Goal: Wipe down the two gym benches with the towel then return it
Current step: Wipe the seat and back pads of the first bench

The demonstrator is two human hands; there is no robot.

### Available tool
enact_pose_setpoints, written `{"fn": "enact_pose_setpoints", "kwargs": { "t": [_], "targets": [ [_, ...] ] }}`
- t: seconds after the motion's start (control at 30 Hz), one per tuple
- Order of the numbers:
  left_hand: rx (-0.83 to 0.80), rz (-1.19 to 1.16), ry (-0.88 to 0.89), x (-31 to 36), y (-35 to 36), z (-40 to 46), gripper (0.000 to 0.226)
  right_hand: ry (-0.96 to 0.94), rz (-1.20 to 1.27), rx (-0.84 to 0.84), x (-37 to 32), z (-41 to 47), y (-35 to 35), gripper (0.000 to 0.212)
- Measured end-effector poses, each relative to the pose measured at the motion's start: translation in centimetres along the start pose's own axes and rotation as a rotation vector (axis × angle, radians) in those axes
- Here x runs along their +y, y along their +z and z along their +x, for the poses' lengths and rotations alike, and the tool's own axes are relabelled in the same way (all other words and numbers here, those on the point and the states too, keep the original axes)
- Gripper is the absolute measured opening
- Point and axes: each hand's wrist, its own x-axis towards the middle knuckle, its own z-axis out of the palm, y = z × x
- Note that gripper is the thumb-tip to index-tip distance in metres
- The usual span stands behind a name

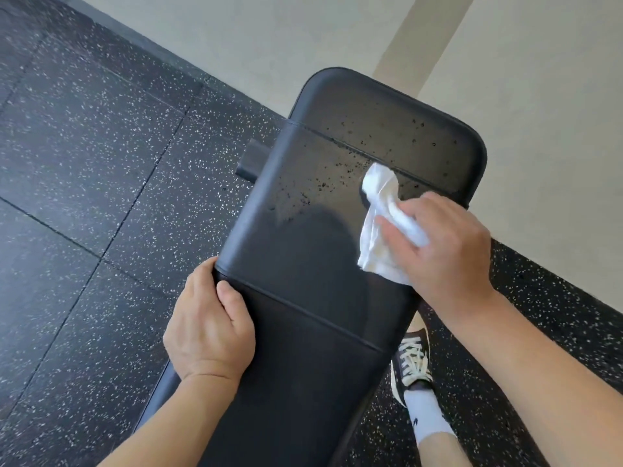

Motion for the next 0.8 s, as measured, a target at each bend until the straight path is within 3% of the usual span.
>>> {"fn": "enact_pose_setpoints", "kwargs": {
  "t": [0.13, 0.3, 0.4, 0.53, 0.67, 0.8],
  "targets": [
    [-0.006, -0.016, -0.008, 0.2, -0.2, 0.0, 0.054, 0.094, 0.061, -0.006, -5.9, 4.7, 3.8, 0.026],
    [-0.016, -0.014, -0.005, 0.0, -0.3, 0.1, 0.049, -0.186, 0.125, -0.169, -14.8, 2.5, 7.1, 0.015],
    [-0.023, -0.018, -0.007, -0.1, -0.2, 0.2, 0.046, -0.298, 0.210, -0.224, -13.2, -1.0, 5.4, 0.008],
    [-0.014, -0.024, 0.001, 0.1, -0.4, 0.1, 0.047, -0.437, 0.096, -0.237, -5.4, -1.3, 1.8, 0.012],
    [-0.009, -0.037, 0.000, 0.0, -0.3, 0.2, 0.045, -0.264, 0.039, -0.124, -0.9, 4.0, 1.6, 0.026],
    [0.007, -0.038, 0.009, 0.0, -0.4, 0.2, 0.046, -0.060, 0.046, -0.080, -5.6, 9.4, 6.0, 0.028]
  ]
}}
